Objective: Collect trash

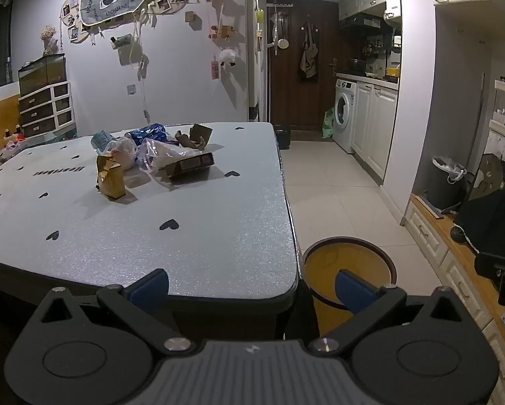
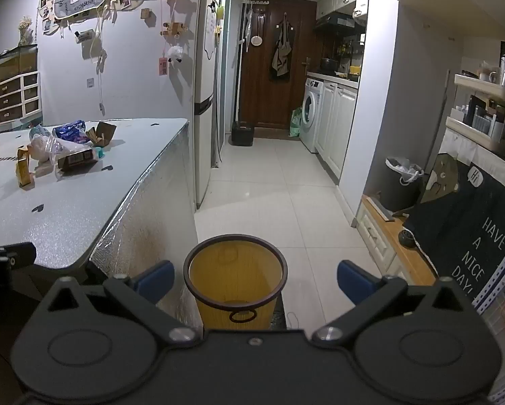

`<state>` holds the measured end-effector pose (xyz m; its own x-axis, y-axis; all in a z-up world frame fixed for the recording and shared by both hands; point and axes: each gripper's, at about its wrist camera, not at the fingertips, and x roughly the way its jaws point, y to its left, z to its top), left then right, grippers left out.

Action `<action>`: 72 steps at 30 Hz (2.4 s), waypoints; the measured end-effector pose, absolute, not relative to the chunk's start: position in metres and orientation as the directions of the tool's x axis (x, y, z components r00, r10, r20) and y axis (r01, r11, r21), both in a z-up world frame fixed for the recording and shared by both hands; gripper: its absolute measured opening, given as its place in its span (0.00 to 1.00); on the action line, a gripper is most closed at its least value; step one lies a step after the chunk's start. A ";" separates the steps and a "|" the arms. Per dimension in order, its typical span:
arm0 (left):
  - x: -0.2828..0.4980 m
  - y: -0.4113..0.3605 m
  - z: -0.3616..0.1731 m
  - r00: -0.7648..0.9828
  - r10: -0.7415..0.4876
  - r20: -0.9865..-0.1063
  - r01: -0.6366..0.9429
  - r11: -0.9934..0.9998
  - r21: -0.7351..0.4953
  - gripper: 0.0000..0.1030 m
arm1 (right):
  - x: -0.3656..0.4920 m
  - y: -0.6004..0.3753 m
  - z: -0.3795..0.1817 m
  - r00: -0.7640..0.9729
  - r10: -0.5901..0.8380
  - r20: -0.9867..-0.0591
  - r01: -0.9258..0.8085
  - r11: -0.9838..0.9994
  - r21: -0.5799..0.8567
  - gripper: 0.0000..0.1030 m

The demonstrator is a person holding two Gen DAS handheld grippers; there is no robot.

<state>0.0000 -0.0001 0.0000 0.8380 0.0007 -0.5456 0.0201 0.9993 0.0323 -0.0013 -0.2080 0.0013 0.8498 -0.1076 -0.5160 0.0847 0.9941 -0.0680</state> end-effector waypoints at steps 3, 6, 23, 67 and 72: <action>0.000 0.000 0.000 0.838 -0.001 -0.546 0.021 0.999 0.031 1.00 | -0.001 -0.208 0.001 0.849 -0.107 -0.517 0.084 0.994 -0.068 1.00; 0.000 -0.001 0.001 0.838 -0.002 -0.545 0.023 0.999 0.031 1.00 | -0.001 -0.208 0.002 0.850 -0.109 -0.515 0.085 0.994 -0.069 1.00; -0.002 0.002 -0.001 0.837 0.003 -0.547 0.019 0.999 0.034 1.00 | -0.002 -0.208 0.002 0.848 -0.107 -0.520 0.083 0.994 -0.068 1.00; -0.001 -0.001 0.001 0.838 0.005 -0.546 0.017 0.999 0.036 1.00 | -0.004 -0.211 0.003 0.845 -0.110 -0.524 0.085 0.994 -0.071 1.00; -0.001 -0.001 0.001 0.838 0.006 -0.545 0.017 0.999 0.036 1.00 | -0.004 -0.211 0.003 0.845 -0.109 -0.524 0.084 0.994 -0.071 1.00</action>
<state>-0.0008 -0.0009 0.0011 0.8381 0.0056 -0.5454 0.0170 0.9992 0.0365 -0.0039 -0.2108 0.0032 0.8447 -0.1094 -0.5240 0.0845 0.9939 -0.0713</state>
